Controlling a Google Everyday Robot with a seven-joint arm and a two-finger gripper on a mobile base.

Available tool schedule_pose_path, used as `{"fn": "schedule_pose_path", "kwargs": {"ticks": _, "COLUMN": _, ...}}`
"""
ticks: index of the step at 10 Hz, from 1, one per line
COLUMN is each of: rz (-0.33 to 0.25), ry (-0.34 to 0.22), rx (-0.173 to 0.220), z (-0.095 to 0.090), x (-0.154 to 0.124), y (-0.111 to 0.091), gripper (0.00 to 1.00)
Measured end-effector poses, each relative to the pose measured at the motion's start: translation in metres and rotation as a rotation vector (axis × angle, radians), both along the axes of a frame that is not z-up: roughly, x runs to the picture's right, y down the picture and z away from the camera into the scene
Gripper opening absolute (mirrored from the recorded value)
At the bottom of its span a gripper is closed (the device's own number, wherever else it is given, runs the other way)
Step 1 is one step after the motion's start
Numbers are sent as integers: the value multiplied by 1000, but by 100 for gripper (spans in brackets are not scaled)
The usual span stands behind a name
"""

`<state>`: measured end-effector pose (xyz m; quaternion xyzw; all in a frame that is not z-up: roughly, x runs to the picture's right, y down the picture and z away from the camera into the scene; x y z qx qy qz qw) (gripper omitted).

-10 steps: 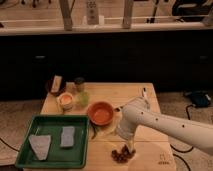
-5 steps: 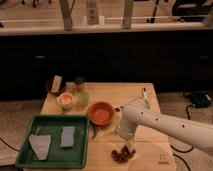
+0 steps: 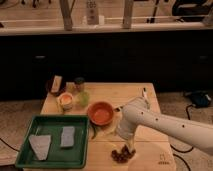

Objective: Place grapes in table surface

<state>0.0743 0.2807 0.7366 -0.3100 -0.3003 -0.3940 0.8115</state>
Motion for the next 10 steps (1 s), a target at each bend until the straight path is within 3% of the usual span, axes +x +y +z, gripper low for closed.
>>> {"fn": "schedule_pose_path", "kwargs": {"ticks": 10, "rz": 0, "ry": 0, "rx": 0, "z": 0, "x": 0, "y": 0, "gripper": 80}}
